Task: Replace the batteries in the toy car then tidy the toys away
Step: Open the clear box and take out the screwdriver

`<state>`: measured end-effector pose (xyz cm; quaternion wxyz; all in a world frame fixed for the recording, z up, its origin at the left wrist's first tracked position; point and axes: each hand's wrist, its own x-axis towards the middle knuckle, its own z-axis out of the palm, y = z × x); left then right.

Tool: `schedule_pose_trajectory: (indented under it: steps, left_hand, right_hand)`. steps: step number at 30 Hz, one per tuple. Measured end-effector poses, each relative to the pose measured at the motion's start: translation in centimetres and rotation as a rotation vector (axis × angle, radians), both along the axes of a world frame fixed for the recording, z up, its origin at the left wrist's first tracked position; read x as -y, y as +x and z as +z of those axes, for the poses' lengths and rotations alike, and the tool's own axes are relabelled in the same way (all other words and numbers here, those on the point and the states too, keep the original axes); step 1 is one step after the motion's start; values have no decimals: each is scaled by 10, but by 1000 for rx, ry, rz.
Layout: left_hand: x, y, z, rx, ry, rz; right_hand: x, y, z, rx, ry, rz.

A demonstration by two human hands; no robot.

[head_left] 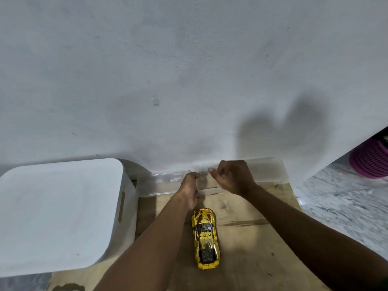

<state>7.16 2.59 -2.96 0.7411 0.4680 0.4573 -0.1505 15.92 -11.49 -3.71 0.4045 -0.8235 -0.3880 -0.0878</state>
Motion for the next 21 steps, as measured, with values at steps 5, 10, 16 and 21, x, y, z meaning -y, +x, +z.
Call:
schedule_pose_trajectory:
  steps: [5, 10, 16, 21]
  left_hand:
    - [1, -5, -2, 1, -11, 70]
    - [3, -5, -3, 31, 18, 88]
    - [8, -5, -3, 0, 119, 26]
    - [11, -8, -2, -25, 205, 12]
  right_hand:
    - [4, -2, 23, -133, -307, -15]
    - [7, -12, -6, -218, -682, -15]
    - [2, -14, -20, -60, -735, 8]
    - [3, -13, -28, 3, -710, 10]
